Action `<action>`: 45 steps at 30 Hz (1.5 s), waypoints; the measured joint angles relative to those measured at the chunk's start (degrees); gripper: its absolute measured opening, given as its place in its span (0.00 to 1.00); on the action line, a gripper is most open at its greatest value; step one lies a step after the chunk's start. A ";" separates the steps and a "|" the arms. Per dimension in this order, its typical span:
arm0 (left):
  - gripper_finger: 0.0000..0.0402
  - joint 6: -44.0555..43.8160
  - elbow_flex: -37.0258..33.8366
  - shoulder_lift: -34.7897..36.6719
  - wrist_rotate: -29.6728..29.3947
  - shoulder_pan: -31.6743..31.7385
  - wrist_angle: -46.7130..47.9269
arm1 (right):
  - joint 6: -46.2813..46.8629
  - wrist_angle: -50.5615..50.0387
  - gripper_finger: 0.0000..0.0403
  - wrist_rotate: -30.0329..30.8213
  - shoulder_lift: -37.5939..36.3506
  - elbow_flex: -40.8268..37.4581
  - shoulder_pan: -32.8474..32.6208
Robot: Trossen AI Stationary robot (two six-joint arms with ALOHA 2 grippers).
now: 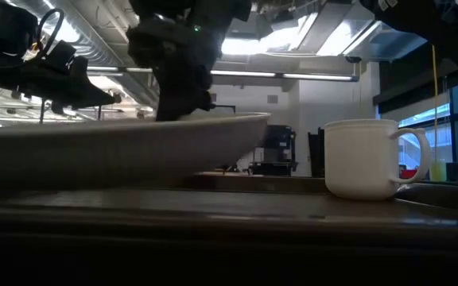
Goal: Set up tray
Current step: Put the white plate to the left of the white mug on the brown serving tray
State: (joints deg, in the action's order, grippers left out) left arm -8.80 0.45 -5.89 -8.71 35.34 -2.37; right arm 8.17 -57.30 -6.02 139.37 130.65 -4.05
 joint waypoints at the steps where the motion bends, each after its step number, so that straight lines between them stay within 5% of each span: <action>1: 0.01 0.01 0.01 0.00 0.01 0.00 0.00 | 0.35 0.99 0.00 -0.06 0.00 0.00 -0.02; 45: 0.01 4.04 0.02 -0.39 0.01 -0.01 0.02 | 0.76 4.42 0.03 -1.96 1.81 -7.43 0.45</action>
State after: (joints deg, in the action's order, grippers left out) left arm -4.75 0.47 -6.28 -8.70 35.33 -2.35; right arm 8.93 -52.89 -7.98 141.18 123.22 -3.60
